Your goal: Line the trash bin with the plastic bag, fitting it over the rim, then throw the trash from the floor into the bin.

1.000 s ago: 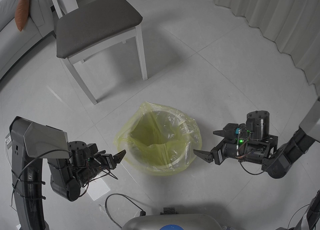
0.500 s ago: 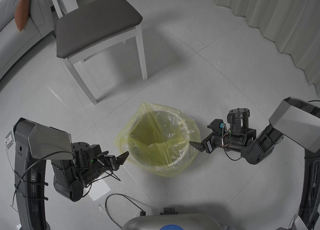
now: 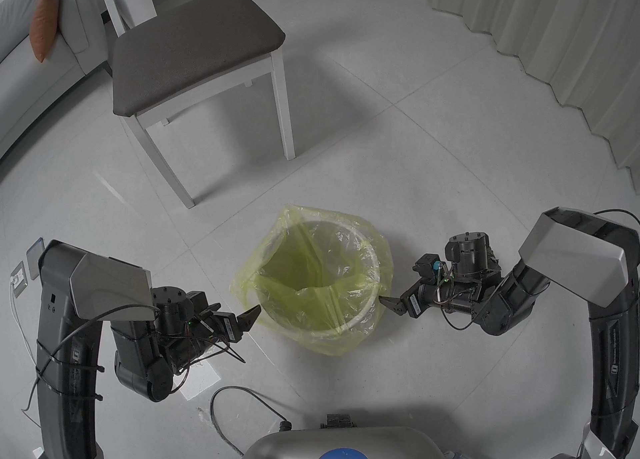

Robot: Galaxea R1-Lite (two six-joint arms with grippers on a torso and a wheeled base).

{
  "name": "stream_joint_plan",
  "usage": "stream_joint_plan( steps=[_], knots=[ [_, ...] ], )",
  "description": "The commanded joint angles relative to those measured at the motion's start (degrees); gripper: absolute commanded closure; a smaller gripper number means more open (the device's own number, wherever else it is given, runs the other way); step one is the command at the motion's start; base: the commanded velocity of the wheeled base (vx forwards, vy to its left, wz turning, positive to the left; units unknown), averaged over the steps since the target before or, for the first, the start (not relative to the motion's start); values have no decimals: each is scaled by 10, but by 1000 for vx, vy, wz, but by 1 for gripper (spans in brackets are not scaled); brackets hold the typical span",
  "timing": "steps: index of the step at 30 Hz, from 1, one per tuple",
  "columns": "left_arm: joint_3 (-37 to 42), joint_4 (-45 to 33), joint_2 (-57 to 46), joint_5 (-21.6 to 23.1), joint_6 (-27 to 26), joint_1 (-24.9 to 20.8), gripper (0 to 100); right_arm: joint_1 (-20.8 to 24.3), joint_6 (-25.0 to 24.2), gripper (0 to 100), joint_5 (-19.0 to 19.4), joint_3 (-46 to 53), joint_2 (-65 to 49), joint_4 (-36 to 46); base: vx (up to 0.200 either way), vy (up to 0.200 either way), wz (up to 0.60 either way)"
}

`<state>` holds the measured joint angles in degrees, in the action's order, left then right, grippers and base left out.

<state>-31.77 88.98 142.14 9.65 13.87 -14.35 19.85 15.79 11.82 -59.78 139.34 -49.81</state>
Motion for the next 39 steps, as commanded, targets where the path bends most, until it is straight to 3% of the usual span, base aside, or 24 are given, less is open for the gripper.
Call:
stream_joint_plan(
  steps=[1,18,27,33,39],
  knots=[
    [-23,10,27,0,0,3,0,9,-1,0,0,-16,35,0,0,0,0],
    [-90,-31,63,0,-25,5,0,17,-5,0,-5,-44,77,-11,0,0,0],
    [-152,-115,69,0,-48,4,0,11,-9,0,-6,-75,102,-5,0,0,0],
    [-112,-72,49,4,-50,10,0,10,-9,0,-6,-59,98,-8,0,0,0],
    [9,10,6,39,-47,33,0,8,-8,0,-2,-14,58,-11,0,0,0]
  ],
)
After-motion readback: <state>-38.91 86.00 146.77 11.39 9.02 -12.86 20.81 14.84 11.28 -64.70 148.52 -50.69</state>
